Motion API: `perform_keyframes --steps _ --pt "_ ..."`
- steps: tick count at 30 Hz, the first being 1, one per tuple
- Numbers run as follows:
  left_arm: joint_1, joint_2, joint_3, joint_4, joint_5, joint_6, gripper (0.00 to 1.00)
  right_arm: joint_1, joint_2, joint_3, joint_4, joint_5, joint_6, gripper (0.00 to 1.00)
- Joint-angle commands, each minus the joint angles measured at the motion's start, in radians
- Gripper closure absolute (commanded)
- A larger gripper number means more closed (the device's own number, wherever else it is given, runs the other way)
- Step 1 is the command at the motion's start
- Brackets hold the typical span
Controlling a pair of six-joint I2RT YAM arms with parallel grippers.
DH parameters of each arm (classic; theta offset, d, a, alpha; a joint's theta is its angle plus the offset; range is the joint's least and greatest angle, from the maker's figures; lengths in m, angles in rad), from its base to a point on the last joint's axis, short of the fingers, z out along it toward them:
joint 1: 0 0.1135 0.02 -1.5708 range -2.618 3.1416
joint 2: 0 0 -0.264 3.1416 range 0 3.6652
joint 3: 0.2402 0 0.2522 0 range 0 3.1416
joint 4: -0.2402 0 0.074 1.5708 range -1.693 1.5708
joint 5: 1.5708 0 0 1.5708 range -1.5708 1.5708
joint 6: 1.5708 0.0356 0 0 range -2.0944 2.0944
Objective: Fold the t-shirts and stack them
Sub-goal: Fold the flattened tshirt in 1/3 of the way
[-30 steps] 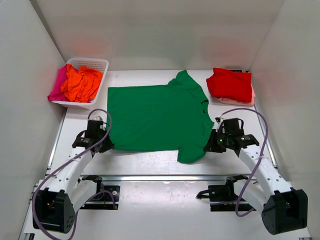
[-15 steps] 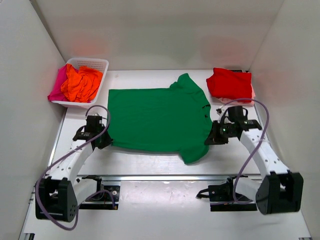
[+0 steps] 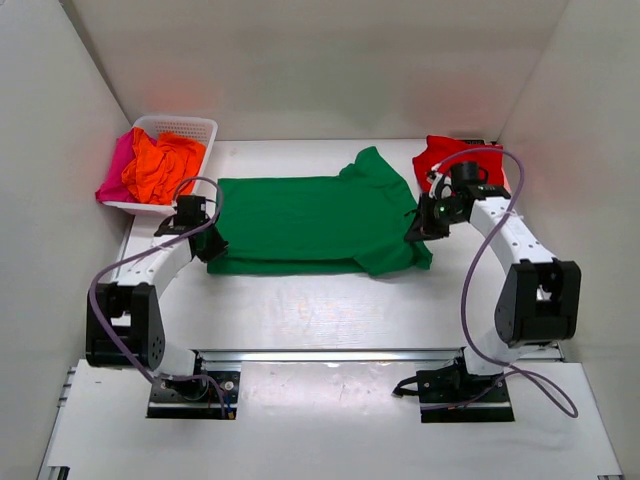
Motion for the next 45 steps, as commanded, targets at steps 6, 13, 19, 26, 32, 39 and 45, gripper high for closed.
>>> perform_keyframes --steps 6,13,19,26,32,39,45 --pt "0.016 0.092 0.083 0.081 0.033 -0.008 1.00 -0.006 0.152 0.193 0.040 -0.043 -0.003 1.00" --pt "0.036 0.132 0.080 0.112 0.036 -0.010 0.87 -0.003 0.275 0.284 0.067 -0.072 0.015 1.00" --pt "0.080 0.169 0.081 0.150 0.050 -0.021 0.51 -0.041 0.330 0.299 0.239 -0.115 0.079 0.68" --pt "0.088 0.140 0.084 0.142 0.030 -0.007 0.41 -0.081 0.301 0.273 0.347 -0.001 0.087 0.62" --pt "0.098 0.017 0.019 0.115 -0.010 0.022 0.36 -0.083 0.208 0.181 0.298 0.074 0.034 0.63" --pt "0.103 -0.043 0.012 0.099 -0.007 0.025 0.31 -0.052 0.067 -0.046 0.324 0.104 0.030 0.64" --pt "-0.028 -0.002 -0.104 0.234 0.080 -0.045 0.34 0.029 0.051 -0.155 0.438 0.068 0.075 0.66"
